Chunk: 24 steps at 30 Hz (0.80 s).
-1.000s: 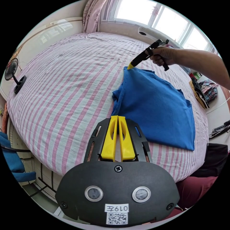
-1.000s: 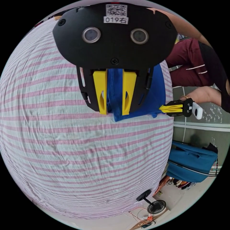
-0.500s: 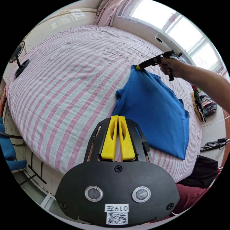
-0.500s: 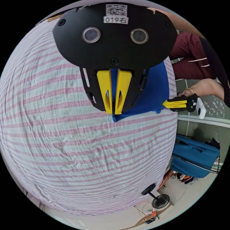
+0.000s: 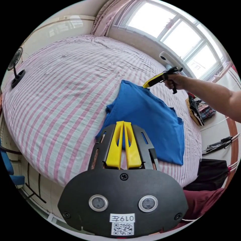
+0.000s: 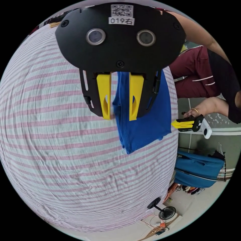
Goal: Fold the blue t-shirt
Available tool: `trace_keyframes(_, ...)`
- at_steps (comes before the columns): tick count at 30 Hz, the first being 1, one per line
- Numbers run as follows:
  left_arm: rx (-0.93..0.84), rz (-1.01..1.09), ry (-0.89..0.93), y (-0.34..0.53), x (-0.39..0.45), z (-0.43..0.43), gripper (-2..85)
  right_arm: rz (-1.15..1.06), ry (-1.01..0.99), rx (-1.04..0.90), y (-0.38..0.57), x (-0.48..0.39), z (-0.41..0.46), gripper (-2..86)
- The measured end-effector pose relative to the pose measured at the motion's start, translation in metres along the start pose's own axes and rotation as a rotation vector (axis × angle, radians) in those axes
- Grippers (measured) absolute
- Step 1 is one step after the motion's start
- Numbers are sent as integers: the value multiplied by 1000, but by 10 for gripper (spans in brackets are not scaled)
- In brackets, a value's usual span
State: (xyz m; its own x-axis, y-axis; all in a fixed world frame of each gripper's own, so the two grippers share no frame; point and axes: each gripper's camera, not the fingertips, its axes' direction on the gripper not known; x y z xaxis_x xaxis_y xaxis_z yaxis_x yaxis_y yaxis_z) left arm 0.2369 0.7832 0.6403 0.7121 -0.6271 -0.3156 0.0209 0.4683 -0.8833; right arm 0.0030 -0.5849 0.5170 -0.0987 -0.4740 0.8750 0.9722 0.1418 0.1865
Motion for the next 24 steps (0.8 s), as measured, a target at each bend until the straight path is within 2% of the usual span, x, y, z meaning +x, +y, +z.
trace_keyframes(5, -123, 47, -77, -1, 21, 19, 7, -32, 79, -29, 18, 1, 18, 17)
trace_keyframes(9, -160, 26, -47, -4, 20, 21, 8, -13, 106, -2, 31, 9, 20, 8)
trace_keyframes(13, -181, 30, -50, -10, 24, 20, 7, 24, 95, 3, 53, 16, 40, 27)
trace_keyframes(18, -121, 56, -53, -18, 44, -3, 8, 74, 101, 134, 117, 19, 21, 69)
trace_keyframes(22, -118, 182, 97, -25, 86, -10, 8, 159, 204, 128, 215, 15, 23, 80)
trace_keyframes(24, -151, 305, 156, -23, 126, -5, 8, 215, 192, 130, 261, 16, 31, 101)
